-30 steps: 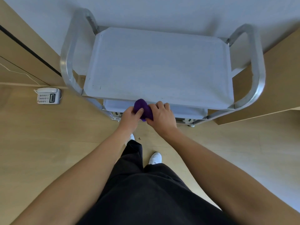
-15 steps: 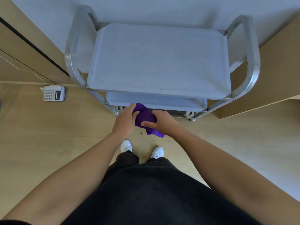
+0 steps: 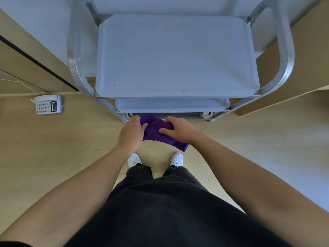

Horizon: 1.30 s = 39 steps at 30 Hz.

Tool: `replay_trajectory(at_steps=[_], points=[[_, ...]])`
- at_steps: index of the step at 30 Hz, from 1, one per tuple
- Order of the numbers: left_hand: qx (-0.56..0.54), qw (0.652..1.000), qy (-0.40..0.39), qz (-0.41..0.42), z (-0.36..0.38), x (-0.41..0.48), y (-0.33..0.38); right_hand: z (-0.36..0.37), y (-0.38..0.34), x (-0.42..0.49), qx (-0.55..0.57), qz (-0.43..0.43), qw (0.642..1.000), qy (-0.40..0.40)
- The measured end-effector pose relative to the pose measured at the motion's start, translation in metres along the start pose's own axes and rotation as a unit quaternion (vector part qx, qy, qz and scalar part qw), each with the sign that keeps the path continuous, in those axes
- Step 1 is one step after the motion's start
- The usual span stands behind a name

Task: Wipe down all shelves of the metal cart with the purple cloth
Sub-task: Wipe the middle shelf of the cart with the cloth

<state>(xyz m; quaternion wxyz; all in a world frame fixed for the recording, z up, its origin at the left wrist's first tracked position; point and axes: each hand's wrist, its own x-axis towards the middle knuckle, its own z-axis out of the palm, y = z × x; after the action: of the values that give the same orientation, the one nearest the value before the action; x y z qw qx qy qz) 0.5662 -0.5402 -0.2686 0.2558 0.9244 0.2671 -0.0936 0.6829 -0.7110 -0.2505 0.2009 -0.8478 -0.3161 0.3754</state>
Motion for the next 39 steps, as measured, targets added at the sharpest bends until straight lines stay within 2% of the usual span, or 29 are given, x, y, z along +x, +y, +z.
replay_trajectory(at_steps=[5,10,12,14,16,19,23,26,35,39], points=[[-0.049,0.996,-0.052,0.054,-0.014,0.01,-0.03,0.018,-0.029,0.016,0.016,-0.007,1.0,-0.022],[0.016,0.97,-0.143,0.195,-0.024,0.017,-0.051,0.032,-0.054,0.031,0.034,-0.008,0.998,-0.059],[0.03,0.966,-0.148,0.209,-0.028,0.017,-0.061,0.036,-0.062,0.032,0.04,0.003,0.997,-0.058],[0.044,0.965,-0.149,0.211,-0.034,0.018,-0.072,0.039,-0.069,0.033,0.043,0.03,0.998,-0.042],[0.015,0.965,-0.164,0.205,-0.038,0.018,-0.082,0.043,-0.076,0.03,0.057,0.059,0.997,-0.01],[-0.128,0.96,-0.221,0.113,-0.043,0.016,-0.087,0.047,-0.082,0.024,0.076,0.056,0.995,0.021],[-0.271,0.933,-0.233,0.037,-0.048,0.011,-0.091,0.054,-0.085,0.016,0.088,0.034,0.994,0.059],[-0.262,0.937,-0.225,0.05,-0.045,0.009,-0.096,0.064,-0.082,0.014,0.073,0.032,0.994,0.07],[-0.205,0.951,-0.206,0.102,-0.03,-0.011,-0.088,0.081,-0.072,-0.004,0.008,0.037,0.999,0.038],[-0.242,0.944,-0.198,0.107,-0.029,-0.024,-0.071,0.083,-0.053,-0.016,-0.039,0.037,0.998,0.014]])
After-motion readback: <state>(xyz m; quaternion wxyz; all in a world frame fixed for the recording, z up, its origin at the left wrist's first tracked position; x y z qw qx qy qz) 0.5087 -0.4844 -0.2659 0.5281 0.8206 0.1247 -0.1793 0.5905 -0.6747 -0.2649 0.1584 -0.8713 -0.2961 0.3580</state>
